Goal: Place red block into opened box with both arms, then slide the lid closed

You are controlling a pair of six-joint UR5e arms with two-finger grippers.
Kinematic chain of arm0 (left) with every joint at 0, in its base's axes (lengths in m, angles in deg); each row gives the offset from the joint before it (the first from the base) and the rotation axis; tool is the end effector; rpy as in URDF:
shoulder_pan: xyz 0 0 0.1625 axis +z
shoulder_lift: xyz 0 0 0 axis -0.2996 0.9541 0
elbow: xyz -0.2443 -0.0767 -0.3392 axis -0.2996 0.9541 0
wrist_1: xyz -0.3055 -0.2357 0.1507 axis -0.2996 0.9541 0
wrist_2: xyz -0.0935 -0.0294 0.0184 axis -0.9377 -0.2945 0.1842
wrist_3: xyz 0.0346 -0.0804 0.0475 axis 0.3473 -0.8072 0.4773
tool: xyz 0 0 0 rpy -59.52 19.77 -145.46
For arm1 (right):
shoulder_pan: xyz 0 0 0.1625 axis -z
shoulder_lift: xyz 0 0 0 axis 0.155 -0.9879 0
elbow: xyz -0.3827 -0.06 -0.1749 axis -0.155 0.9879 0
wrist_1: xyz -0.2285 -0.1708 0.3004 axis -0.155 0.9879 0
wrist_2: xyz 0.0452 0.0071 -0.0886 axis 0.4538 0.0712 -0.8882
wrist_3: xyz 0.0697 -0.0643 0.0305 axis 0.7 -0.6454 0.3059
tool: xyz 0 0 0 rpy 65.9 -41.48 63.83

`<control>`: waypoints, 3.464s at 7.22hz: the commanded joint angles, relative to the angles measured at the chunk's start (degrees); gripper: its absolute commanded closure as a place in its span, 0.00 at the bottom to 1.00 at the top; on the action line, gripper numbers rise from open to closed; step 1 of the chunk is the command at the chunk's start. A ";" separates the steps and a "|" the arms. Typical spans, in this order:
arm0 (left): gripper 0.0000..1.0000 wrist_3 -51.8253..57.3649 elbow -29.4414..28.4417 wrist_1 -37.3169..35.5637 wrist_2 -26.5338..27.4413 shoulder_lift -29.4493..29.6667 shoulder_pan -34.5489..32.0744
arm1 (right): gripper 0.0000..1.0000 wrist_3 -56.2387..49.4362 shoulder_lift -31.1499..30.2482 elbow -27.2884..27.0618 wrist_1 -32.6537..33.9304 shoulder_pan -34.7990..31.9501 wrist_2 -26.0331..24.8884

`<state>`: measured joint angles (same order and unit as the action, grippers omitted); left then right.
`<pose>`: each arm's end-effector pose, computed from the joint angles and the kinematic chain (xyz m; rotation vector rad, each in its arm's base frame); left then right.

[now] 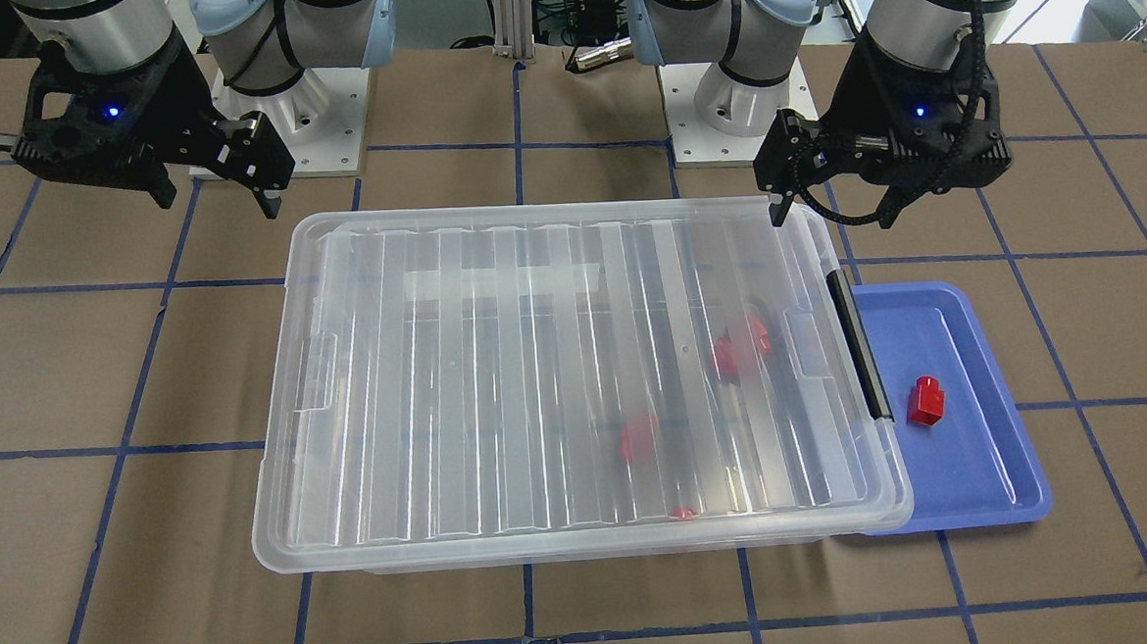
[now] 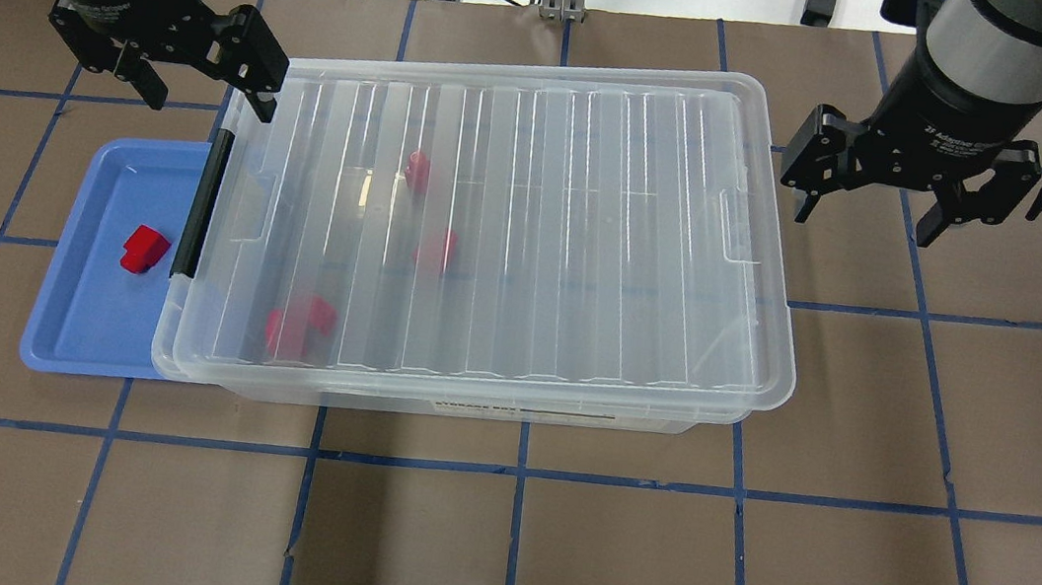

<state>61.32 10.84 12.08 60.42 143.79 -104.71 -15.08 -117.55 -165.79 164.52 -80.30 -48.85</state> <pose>-0.1103 -0.5080 0.5116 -0.0917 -3.1338 0.0741 0.1259 -0.4675 0.4974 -0.2369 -3.1208 -0.0281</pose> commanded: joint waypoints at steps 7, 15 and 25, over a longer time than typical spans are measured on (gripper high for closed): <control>0.00 0.00 0.00 0.00 -0.18 -0.04 0.00 | 0.00 0.26 0.26 -0.35 0.00 0.00 0.52; 0.00 0.00 0.00 0.00 0.09 0.13 0.00 | 0.00 0.18 12.90 0.26 7.73 0.35 -0.19; 0.00 0.97 1.41 -0.44 0.35 -0.57 0.00 | 0.00 -0.09 18.28 -0.35 10.11 1.05 -0.45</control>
<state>62.29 12.17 11.65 60.77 143.17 -104.71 -15.10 -99.41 -166.19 174.67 -79.44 -49.33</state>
